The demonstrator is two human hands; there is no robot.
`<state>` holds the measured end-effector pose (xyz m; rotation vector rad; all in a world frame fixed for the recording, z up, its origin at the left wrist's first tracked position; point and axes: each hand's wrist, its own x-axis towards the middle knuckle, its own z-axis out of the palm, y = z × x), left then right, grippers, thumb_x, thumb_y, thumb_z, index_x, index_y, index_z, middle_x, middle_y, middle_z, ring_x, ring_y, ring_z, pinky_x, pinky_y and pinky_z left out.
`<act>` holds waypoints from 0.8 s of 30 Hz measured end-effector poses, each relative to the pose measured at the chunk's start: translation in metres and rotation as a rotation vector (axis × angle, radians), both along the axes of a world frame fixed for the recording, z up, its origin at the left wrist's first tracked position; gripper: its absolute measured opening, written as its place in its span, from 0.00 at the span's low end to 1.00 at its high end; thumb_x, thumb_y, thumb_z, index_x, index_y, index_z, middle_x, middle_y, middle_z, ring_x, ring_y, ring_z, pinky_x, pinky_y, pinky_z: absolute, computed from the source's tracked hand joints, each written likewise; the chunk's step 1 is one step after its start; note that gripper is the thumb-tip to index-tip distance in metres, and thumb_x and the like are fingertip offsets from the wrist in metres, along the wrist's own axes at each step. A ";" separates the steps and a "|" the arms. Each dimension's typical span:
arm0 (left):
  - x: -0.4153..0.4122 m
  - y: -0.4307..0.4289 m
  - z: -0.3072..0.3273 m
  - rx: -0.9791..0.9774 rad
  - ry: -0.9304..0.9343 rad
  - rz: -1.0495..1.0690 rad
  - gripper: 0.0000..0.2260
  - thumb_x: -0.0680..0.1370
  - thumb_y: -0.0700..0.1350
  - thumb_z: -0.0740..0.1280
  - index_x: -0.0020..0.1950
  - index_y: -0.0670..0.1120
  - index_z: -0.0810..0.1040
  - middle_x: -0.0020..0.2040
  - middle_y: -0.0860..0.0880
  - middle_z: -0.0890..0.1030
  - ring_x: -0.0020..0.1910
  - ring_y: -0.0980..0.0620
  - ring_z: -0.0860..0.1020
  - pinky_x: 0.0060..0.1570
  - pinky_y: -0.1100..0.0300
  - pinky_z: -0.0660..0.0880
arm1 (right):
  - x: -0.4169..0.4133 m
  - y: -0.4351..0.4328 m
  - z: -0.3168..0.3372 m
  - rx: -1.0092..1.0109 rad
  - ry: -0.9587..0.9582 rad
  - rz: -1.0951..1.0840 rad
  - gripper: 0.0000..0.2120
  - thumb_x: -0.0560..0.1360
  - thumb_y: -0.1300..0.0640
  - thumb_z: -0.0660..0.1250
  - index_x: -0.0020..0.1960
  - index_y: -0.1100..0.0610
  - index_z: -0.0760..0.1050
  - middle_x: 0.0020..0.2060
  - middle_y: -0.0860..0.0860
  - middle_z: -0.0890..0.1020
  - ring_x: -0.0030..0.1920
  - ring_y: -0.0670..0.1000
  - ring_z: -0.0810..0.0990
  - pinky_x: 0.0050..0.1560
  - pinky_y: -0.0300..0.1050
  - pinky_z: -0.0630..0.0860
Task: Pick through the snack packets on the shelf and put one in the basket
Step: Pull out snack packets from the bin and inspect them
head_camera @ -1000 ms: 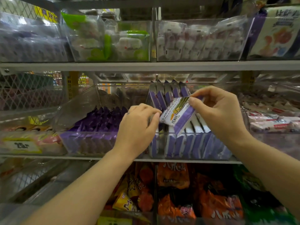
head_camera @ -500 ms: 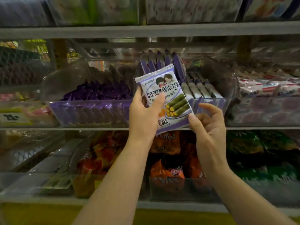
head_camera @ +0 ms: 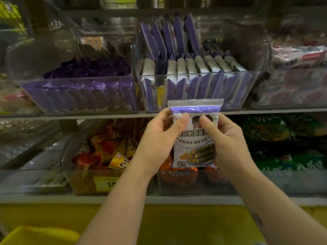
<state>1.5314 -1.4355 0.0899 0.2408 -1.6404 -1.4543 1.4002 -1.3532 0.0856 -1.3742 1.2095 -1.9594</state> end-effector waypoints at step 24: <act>0.007 0.009 -0.009 0.333 0.107 0.079 0.11 0.73 0.50 0.66 0.43 0.48 0.87 0.43 0.46 0.86 0.41 0.52 0.84 0.37 0.61 0.80 | 0.001 -0.005 -0.011 0.062 -0.224 0.167 0.16 0.77 0.47 0.63 0.48 0.55 0.85 0.47 0.59 0.86 0.50 0.57 0.85 0.44 0.45 0.82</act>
